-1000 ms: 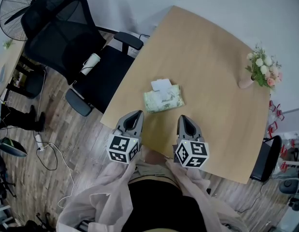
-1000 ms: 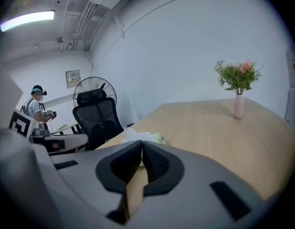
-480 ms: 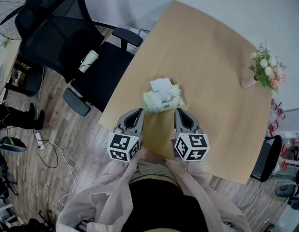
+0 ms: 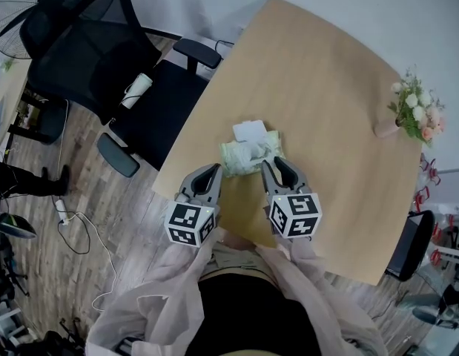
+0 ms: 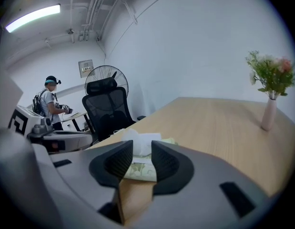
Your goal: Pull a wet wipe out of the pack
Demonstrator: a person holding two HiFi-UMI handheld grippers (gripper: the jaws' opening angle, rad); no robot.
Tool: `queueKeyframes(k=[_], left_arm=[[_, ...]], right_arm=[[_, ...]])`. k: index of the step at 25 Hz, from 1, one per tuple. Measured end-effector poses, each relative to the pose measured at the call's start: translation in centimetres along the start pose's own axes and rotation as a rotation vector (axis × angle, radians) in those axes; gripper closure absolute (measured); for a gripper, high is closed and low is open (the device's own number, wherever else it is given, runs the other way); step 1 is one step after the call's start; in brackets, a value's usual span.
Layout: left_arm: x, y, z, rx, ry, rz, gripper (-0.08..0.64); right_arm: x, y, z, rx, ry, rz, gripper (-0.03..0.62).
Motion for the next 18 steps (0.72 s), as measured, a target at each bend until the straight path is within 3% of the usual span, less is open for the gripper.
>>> queueKeyframes(k=[5,18], left_arm=[[-0.5,0.1,0.5,-0.012,-0.006,-0.007,0.549],[-1.6,-0.1,1.7,-0.046,-0.014,-0.011,0.549]], right_arm=[[0.5,-0.8,1.4,-0.033,-0.035,-0.053,0.437],[0.8,-1.6,4.9,-0.097,-0.107,-0.123,0.439]])
Point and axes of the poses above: the fingertips, and each gripper's own axes: z forward along the fingers, x to its right, y out of its underside, the point moved 9 cm from there along -z, backward along the fingers, and after that the axes turned 10 degrees about -x, right-handed, at the moved point
